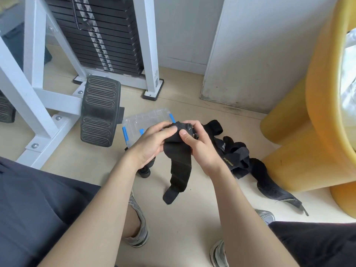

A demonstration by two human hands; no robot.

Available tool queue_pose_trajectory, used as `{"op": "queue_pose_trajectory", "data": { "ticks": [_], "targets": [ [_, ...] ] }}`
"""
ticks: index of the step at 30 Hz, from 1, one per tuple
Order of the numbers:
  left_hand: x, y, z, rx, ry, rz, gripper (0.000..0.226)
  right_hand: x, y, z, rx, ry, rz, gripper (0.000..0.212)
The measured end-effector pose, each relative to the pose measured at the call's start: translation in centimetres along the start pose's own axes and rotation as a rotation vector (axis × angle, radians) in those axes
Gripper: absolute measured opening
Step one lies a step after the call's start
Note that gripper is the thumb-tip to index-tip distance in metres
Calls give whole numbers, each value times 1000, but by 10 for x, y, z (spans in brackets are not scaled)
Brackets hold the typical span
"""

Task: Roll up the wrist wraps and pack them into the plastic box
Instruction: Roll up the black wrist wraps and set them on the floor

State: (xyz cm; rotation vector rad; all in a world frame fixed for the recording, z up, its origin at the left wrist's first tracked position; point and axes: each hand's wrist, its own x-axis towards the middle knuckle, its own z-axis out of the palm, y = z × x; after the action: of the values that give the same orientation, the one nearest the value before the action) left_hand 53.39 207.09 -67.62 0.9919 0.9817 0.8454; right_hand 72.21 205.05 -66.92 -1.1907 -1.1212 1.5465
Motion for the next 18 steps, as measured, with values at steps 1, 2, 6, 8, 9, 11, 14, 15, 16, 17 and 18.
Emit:
{"op": "queue_pose_trajectory", "data": {
  "ticks": [1, 2, 6, 8, 9, 11, 14, 15, 16, 17, 18],
  "targets": [
    [0, -1, 0, 23, 9, 1, 42, 0, 0, 0, -4, -14, -9, 13],
    [0, -2, 0, 46, 25, 13, 43, 0, 1, 0, -15, -22, -16, 14],
    [0, -6, -1, 41, 46, 46, 46, 1, 2, 5, -74, 58, -39, 19],
    [-1, -5, 2, 42, 75, 55, 53, 2, 4, 5, -111, 125, -45, 31],
    [-1, -4, 4, 51, 106, 63, 58, 3, 5, 4, -111, 135, -51, 33],
    [-1, -2, 10, 51, 143, 58, 62, 3, 6, 2, -82, 127, -79, 32],
    [-2, 2, 18, 113, 116, 3, 60, 2, 3, 0, -78, 121, -119, 26],
    [-2, 2, 19, 148, 106, -3, 54, 2, 2, 0, -81, 120, -121, 25],
    [-2, 2, 18, 165, 102, 5, 46, 2, 3, -1, -68, 116, -109, 25],
    [-1, 0, 16, 166, 102, 22, 39, 1, 3, -1, -42, 107, -86, 25],
    [-1, -2, 13, 159, 107, 41, 35, 2, 4, -3, -19, 92, -60, 25]
  ]
}}
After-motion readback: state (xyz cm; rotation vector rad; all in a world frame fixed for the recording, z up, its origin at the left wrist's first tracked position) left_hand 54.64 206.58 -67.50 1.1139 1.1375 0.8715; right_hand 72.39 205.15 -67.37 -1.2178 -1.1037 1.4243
